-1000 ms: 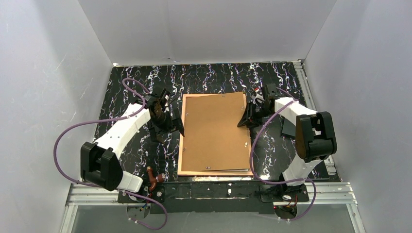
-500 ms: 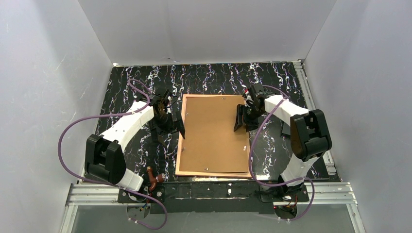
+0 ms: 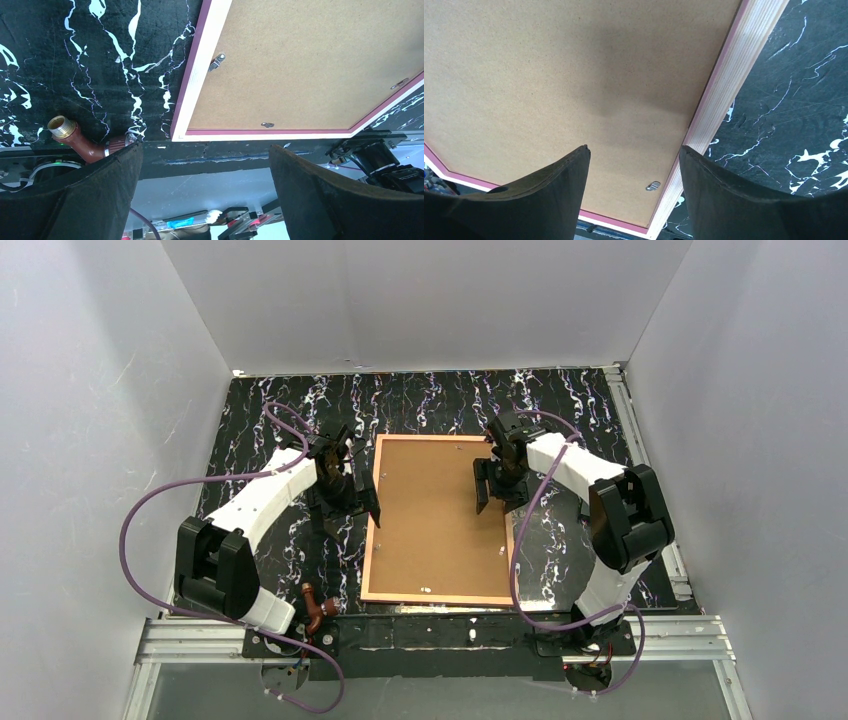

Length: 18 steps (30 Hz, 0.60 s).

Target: Put the photo into the frame

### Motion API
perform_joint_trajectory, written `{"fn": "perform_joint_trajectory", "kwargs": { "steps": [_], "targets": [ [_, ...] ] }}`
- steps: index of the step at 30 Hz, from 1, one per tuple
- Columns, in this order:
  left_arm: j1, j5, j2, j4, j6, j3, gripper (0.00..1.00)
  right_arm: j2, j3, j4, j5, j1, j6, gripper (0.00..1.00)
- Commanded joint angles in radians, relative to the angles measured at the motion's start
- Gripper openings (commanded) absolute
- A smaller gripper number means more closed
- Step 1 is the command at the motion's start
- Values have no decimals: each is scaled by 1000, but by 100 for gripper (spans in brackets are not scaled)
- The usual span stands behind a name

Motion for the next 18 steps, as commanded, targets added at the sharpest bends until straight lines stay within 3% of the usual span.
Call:
{"fn": "perform_joint_trajectory", "kwargs": {
  "steps": [1,11,18],
  "targets": [
    [7,5,3,-138,19,-10,98,-10,33,-21,38,8,7,74],
    [6,-33,21,-151,53,-22,98,-114,-24,30,-4,-6,35,79],
    [-2,-73,34,-113,88,-81,98,-202,-150,72,-87,-66,51,84]
  ]
}}
